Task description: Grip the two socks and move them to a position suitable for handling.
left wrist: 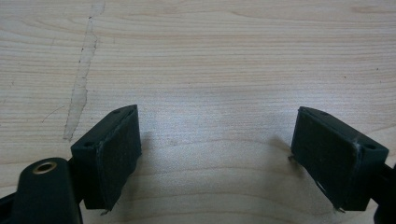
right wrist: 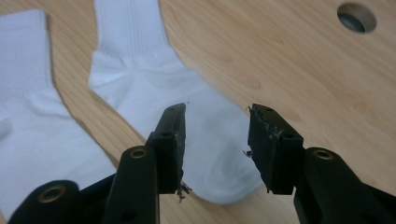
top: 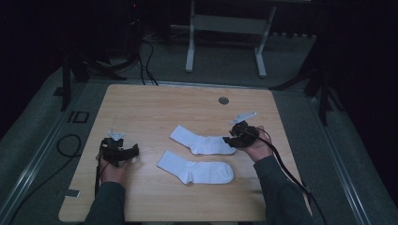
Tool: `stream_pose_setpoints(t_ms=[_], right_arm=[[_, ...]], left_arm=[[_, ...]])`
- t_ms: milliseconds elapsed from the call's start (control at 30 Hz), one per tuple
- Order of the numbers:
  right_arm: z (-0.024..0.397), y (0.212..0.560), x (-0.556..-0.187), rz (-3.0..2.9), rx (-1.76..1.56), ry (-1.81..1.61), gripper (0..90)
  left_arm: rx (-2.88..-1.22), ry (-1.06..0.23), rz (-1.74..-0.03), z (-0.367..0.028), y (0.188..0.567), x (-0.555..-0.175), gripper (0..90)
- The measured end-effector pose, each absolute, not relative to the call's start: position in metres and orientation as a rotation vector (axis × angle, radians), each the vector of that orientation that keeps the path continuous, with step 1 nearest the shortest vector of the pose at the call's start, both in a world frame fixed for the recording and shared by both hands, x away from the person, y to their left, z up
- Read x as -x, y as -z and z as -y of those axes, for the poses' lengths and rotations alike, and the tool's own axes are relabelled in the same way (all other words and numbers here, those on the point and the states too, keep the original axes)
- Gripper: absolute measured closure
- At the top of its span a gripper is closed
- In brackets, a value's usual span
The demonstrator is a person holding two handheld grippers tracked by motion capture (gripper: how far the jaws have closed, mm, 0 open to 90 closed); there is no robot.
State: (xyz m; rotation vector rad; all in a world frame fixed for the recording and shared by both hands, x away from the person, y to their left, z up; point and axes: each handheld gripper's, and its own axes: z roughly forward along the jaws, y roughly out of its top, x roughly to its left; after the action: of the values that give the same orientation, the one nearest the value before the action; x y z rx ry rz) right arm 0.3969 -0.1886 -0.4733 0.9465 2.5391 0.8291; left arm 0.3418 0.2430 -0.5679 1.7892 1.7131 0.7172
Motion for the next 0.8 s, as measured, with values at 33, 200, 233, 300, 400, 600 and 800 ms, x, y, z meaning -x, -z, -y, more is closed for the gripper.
stream_pose_setpoints(t_ms=[33,200,233,300,400,600,800], right_arm=[[0.180,0.472,-0.397,-2.560,-0.902,-0.825,55.0],[0.156,0.475,-0.401,-2.604,-0.801,-0.804,54.7],[0.150,0.476,-0.403,-2.614,-0.779,-0.802,54.9],[0.141,0.478,-0.406,-2.636,-0.742,-0.796,54.9],[0.129,0.483,-0.411,-2.667,-0.710,-0.795,55.1],[0.110,0.493,-0.417,-2.705,-0.681,-0.777,55.4],[0.099,0.499,-0.423,-2.724,-0.659,-0.780,55.6]], left_arm=[[-1.789,-0.717,-1.713,-0.243,0.568,-0.342,15.9],[-1.789,-0.717,-1.713,-0.243,0.568,-0.342,15.9],[-1.790,-0.717,-1.713,-0.243,0.568,-0.342,16.0],[-1.790,-0.717,-1.713,-0.243,0.568,-0.342,15.9],[-1.791,-0.716,-1.713,-0.243,0.568,-0.342,15.9],[-1.792,-0.715,-1.713,-0.243,0.568,-0.342,15.9],[-1.792,-0.715,-1.713,-0.243,0.568,-0.342,15.9]])
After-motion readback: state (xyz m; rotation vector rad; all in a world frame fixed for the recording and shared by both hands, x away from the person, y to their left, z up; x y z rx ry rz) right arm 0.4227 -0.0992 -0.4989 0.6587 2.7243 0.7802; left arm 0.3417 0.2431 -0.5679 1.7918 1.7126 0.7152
